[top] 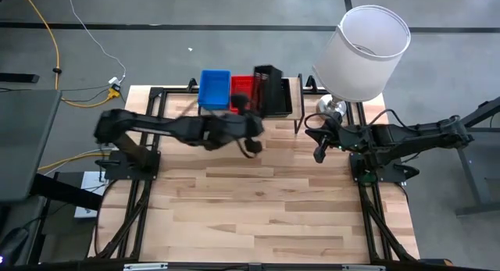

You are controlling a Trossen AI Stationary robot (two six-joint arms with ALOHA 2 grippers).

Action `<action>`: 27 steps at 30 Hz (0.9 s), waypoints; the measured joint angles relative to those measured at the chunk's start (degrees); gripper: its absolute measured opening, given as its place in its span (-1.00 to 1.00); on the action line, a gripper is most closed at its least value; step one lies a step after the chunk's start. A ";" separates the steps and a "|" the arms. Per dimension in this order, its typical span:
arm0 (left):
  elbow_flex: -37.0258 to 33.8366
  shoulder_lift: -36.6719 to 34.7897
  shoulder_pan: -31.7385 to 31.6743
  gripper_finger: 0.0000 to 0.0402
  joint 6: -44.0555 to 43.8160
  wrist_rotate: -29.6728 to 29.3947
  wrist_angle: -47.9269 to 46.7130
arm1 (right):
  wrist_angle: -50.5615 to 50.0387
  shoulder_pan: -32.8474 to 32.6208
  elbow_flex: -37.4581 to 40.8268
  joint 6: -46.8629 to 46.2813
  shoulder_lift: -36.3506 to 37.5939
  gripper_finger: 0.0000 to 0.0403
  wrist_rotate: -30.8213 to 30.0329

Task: Stack baskets on shelf by color
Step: Stack the black bin on top of the black bin on the shelf

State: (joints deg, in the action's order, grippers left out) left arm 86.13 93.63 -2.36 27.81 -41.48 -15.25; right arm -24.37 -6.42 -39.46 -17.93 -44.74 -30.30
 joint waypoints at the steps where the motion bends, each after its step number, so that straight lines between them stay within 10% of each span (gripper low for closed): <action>1: 2.21 2.31 0.02 -1.00 -0.02 -0.55 -1.12 | -0.15 0.00 0.00 0.02 -0.10 -1.00 -0.21; 10: 14.78 14.73 -1.57 -1.00 -2.98 -4.84 -4.61 | -0.20 0.01 0.00 0.41 -1.97 -1.00 -1.18; 27: 15.76 17.29 -9.41 -0.96 -8.21 8.45 -10.77 | -0.42 0.00 0.00 0.43 -2.14 -1.00 -1.18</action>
State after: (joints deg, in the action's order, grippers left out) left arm 101.89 110.91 -11.77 19.60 -33.03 -26.03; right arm -24.79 -6.42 -39.46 -17.50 -46.87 -31.48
